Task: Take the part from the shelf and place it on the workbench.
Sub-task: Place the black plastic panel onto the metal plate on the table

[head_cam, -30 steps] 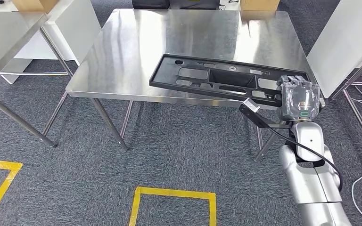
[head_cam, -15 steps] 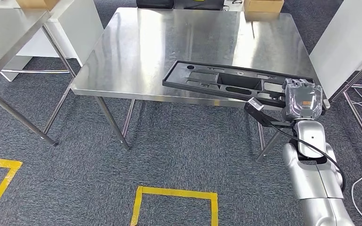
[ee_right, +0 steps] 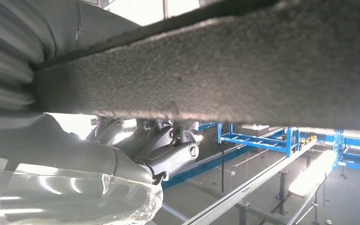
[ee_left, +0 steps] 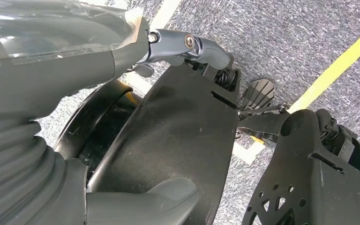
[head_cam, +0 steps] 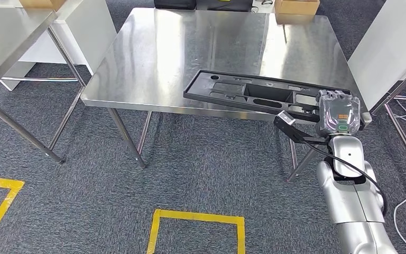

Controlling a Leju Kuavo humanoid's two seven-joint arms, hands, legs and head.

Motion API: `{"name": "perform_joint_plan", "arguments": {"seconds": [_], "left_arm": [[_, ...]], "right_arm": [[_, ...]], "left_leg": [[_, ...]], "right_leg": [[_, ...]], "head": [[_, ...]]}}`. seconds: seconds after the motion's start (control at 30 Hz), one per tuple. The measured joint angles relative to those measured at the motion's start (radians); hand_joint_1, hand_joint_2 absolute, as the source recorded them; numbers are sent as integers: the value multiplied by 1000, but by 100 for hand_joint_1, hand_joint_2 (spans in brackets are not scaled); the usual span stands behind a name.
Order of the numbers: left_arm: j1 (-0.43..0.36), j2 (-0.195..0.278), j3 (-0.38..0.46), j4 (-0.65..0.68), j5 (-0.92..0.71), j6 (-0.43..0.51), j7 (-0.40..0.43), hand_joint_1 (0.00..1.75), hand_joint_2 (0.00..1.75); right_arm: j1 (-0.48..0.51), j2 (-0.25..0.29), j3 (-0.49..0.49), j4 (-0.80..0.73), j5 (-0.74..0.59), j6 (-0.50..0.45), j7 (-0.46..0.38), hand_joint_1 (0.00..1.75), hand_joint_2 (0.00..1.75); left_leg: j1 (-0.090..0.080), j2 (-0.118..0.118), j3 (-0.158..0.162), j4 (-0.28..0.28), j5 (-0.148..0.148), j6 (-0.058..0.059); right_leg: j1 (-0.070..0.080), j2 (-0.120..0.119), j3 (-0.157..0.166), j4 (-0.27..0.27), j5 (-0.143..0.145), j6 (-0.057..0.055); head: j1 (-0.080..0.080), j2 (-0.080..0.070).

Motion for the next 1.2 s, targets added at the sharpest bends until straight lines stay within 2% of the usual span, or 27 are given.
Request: {"name": "perform_joint_plan", "arguments": {"seconds": [0.1,0.13,0.17,0.23,0.27,0.3,0.37,0.43,0.47,0.57,0.6,0.63,0.67,0.7,0.77,0.8,0.83,0.9,0.93,0.97,1.0,1.03,1.07,1.1,1.13,1.17,1.2], "left_arm": [[0,1,-1,0,4,0,0,0,175],[0,2,-2,-1,8,0,1,0,175],[-1,3,-4,-1,13,0,2,0,175],[-3,4,-9,-4,24,-1,4,0,175],[-4,4,-12,-6,30,-2,4,0,175],[-5,3,-15,-7,36,-3,4,0,175],[-6,3,-22,-8,48,-4,4,0,175],[-5,2,-30,-8,59,-6,4,0,175],[-4,2,-35,-8,66,-8,5,0,175],[-3,6,-54,-9,93,-12,7,0,175],[-3,8,-59,-9,99,-13,8,0,175],[-3,10,-64,-10,103,-14,9,0,175],[-3,13,-68,-11,107,-15,9,0,175],[-2,12,-72,-12,110,-15,9,0,175],[-3,14,-81,-14,116,-15,9,0,175],[-4,14,-83,-15,118,-15,9,0,175],[-5,14,-86,-16,121,-15,10,0,175],[-4,14,-90,-16,128,-15,12,0,175],[-4,14,-94,-17,132,-15,14,0,175],[-4,14,-98,-17,135,-15,16,0,175],[-5,15,-101,-17,138,-15,18,0,175],[-4,16,-104,-17,140,-15,20,0,175],[-1,21,-105,-17,141,-15,21,0,175],[2,24,-107,-17,143,-15,21,0,175],[5,27,-109,-17,144,-15,21,0,175],[6,31,-111,-17,145,-15,21,0,175],[6,29,-114,-17,147,-15,20,0,175]], "right_arm": [[0,0,0,1,1,0,0,175,175],[-1,1,-1,2,2,1,0,175,175],[-1,1,-1,2,3,1,0,175,175],[-5,2,-2,2,7,2,0,175,175],[-8,2,-3,3,9,3,0,175,175],[-12,1,-3,4,9,3,0,175,175],[-17,1,-4,6,9,6,0,175,175],[-15,1,-6,9,9,12,1,175,175],[-13,0,-7,11,9,16,2,175,175],[-6,-2,-6,15,9,24,9,175,175],[-4,-3,-5,17,9,25,12,175,175],[-1,-3,-5,19,9,25,14,175,175],[3,-3,-4,21,9,25,16,175,175],[6,-4,-3,21,9,25,18,175,175],[8,-4,-2,20,10,27,21,175,175],[7,-4,-2,18,10,28,22,175,175],[7,-4,-2,17,10,30,23,175,175],[7,-3,-1,16,10,36,29,175,175],[8,-3,0,16,10,38,31,175,175],[10,-2,2,16,10,39,32,175,175],[12,-1,4,16,10,39,33,175,175],[14,-1,5,16,10,40,33,175,175],[18,0,7,16,10,40,33,175,175],[24,1,8,17,10,40,33,175,175],[30,2,9,19,10,40,34,175,175],[35,2,9,21,10,41,36,175,175],[37,3,10,21,10,42,37,175,175]], "left_leg": [[0,0,0,0,0,0],[0,0,-2,3,-2,2],[0,2,-2,2,-3,7],[3,6,14,-26,7,26],[7,9,29,-52,18,36],[12,11,43,-74,29,43],[17,14,55,-91,36,45],[20,13,56,-89,32,39],[23,12,56,-86,27,33],[38,8,51,-51,-4,-4],[39,7,45,-32,-18,-16],[38,7,41,-19,-28,-26],[36,7,39,-13,-35,-33],[37,8,40,-10,-41,-38],[39,7,36,6,-56,-44],[37,6,19,42,-73,-42],[33,4,-15,104,-97,-36],[19,1,-113,256,-138,-19],[10,-1,-156,307,-140,-8],[-1,-3,-180,319,-122,8],[-15,-5,-185,292,-87,29],[-33,-11,-173,232,-39,58],[-55,-20,-152,158,8,94],[-73,-26,-128,92,42,126],[-87,-30,-109,44,59,150],[-94,-31,-95,17,62,165],[-94,-26,-85,6,57,169]], "right_leg": [[-1,0,0,-1,0,0],[-8,-1,1,-3,2,4],[-14,-2,4,-9,4,9],[-17,-4,13,-29,12,21],[-12,-5,11,-25,9,21],[-8,-6,-2,0,-2,20],[-8,-6,-61,112,-45,15],[-11,-6,-118,208,-68,22],[-15,-6,-124,207,-58,33],[-30,-14,-58,54,16,77],[-33,-13,-42,23,22,76],[-34,-11,-39,18,16,65],[-32,-6,-41,31,6,47],[-32,-1,-44,36,-1,29],[-27,5,-41,44,-12,10],[-22,8,-38,44,-16,3],[-18,9,-33,42,-20,-2],[-6,11,-23,39,-27,-13],[1,13,-18,38,-31,-19],[8,16,-13,37,-36,-26],[17,18,-6,36,-40,-32],[25,22,0,32,-44,-37],[30,25,7,27,-46,-41],[37,29,15,20,-49,-42],[40,31,23,12,-51,-41],[43,32,31,8,-52,-40],[47,33,39,5,-51,-39]], "head": [[0,0],[0,0],[-3,0],[-8,0],[-9,0],[-8,0],[-4,0],[-1,0],[-1,0],[3,0],[7,0],[8,0],[10,0],[8,0],[2,0],[-2,0],[-4,0],[-5,0],[-5,0],[-5,0],[-5,0],[-6,0],[-5,0],[-4,0],[-2,0],[0,0],[-1,0]]}}
